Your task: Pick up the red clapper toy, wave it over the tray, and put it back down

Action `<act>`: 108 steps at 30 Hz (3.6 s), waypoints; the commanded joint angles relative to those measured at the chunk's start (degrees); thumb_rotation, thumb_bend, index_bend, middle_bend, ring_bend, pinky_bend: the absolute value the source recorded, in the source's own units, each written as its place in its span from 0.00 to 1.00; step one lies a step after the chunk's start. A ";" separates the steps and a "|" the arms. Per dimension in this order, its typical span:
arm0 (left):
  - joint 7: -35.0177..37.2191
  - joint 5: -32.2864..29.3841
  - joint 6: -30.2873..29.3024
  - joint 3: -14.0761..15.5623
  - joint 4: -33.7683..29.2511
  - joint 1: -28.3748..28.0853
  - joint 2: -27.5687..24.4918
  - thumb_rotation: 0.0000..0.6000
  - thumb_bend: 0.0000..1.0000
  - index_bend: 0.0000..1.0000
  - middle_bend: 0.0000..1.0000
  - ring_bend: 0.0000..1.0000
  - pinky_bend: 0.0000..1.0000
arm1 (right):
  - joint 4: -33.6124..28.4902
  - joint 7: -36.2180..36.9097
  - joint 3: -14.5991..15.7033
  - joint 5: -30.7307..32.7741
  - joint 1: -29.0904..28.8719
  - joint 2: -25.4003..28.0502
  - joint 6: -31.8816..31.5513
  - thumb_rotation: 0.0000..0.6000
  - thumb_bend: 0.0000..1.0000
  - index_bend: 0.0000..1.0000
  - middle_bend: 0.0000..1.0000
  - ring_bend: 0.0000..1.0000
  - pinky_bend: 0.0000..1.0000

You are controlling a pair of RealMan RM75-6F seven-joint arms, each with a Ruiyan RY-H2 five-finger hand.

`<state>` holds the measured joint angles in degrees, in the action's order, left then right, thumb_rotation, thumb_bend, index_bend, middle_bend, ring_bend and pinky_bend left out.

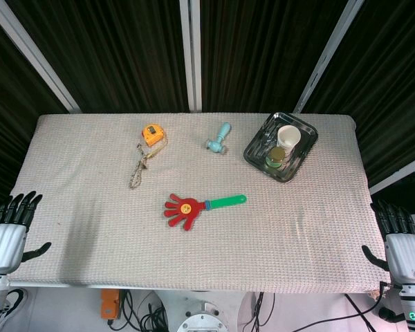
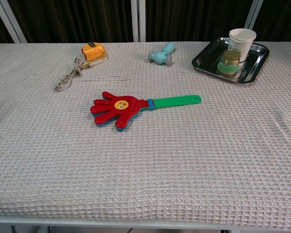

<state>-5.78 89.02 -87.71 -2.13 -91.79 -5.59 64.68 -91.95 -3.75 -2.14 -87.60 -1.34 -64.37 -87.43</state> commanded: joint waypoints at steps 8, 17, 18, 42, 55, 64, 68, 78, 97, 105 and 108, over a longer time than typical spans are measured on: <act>0.06 0.77 -0.14 0.30 -0.30 0.00 -0.28 1.00 0.04 0.03 0.03 0.00 0.01 | -0.17 -0.19 0.18 -0.03 -0.21 0.21 0.76 1.00 0.16 0.00 0.00 0.00 0.00; 0.69 0.47 0.39 0.48 -0.58 0.03 -1.04 1.00 0.04 0.03 0.03 0.00 0.01 | -1.78 -0.58 0.09 0.21 -1.33 1.71 2.85 1.00 0.16 0.00 0.00 0.00 0.00; 0.91 0.46 0.42 0.44 -0.39 -0.01 -1.01 1.00 0.04 0.03 0.03 0.00 0.01 | -2.16 -0.95 0.03 0.16 -1.68 1.94 3.32 1.00 0.16 0.00 0.00 0.00 0.00; 3.40 0.31 0.64 0.63 1.10 0.02 -0.24 1.00 0.05 0.03 0.03 0.00 0.01 | -11.56 -15.40 -9.60 11.59 -28.64 -3.37 34.17 1.00 0.10 0.00 0.00 0.00 0.00; 5.92 -0.14 0.84 0.81 2.25 0.38 -0.96 1.00 0.04 0.03 0.03 0.00 0.01 | -5.00 -28.96 -12.40 34.08 -42.86 -19.23 39.05 1.00 0.09 0.00 0.00 0.00 0.00; 6.81 -0.68 1.32 1.38 3.35 0.90 -1.05 1.00 0.05 0.03 0.03 0.00 0.01 | 0.83 -31.11 -11.20 38.16 -48.26 -26.59 38.23 1.00 0.12 0.00 0.00 0.00 0.00; 7.18 -0.68 1.05 1.44 3.33 1.17 -1.28 1.00 0.05 0.03 0.03 0.00 0.01 | 5.02 -30.57 -11.36 39.76 -50.16 -30.26 38.37 1.00 0.13 0.01 0.00 0.00 0.00; 7.22 0.61 0.48 1.30 2.74 0.87 -2.36 1.00 0.05 0.03 0.03 0.00 0.01 | 11.17 -27.86 -11.88 39.89 -52.30 -37.19 36.85 1.00 0.15 0.12 0.00 0.00 0.00; 8.29 0.80 -1.79 0.94 4.00 1.93 -2.88 1.00 0.05 0.04 0.02 0.00 0.02 | 16.06 -27.36 -11.67 41.00 -53.81 -41.77 36.13 1.00 0.20 0.25 0.00 0.00 0.00; 9.23 0.77 -2.17 1.11 4.78 2.42 -2.72 1.00 0.05 0.04 0.02 0.00 0.02 | 18.44 -26.82 -11.83 40.85 -54.15 -43.71 36.14 1.00 0.20 0.30 0.01 0.00 0.00; 9.59 0.87 -2.53 1.14 5.03 2.65 -2.70 1.00 0.05 0.04 0.02 0.00 0.02 | 19.17 -26.61 -11.93 40.79 -54.26 -44.10 36.41 1.00 0.20 0.31 0.02 0.00 0.00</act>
<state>3.76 89.87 -90.19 -1.00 -86.80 -2.98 61.98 -72.89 -30.43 -14.03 -46.77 -55.56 -108.38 -51.09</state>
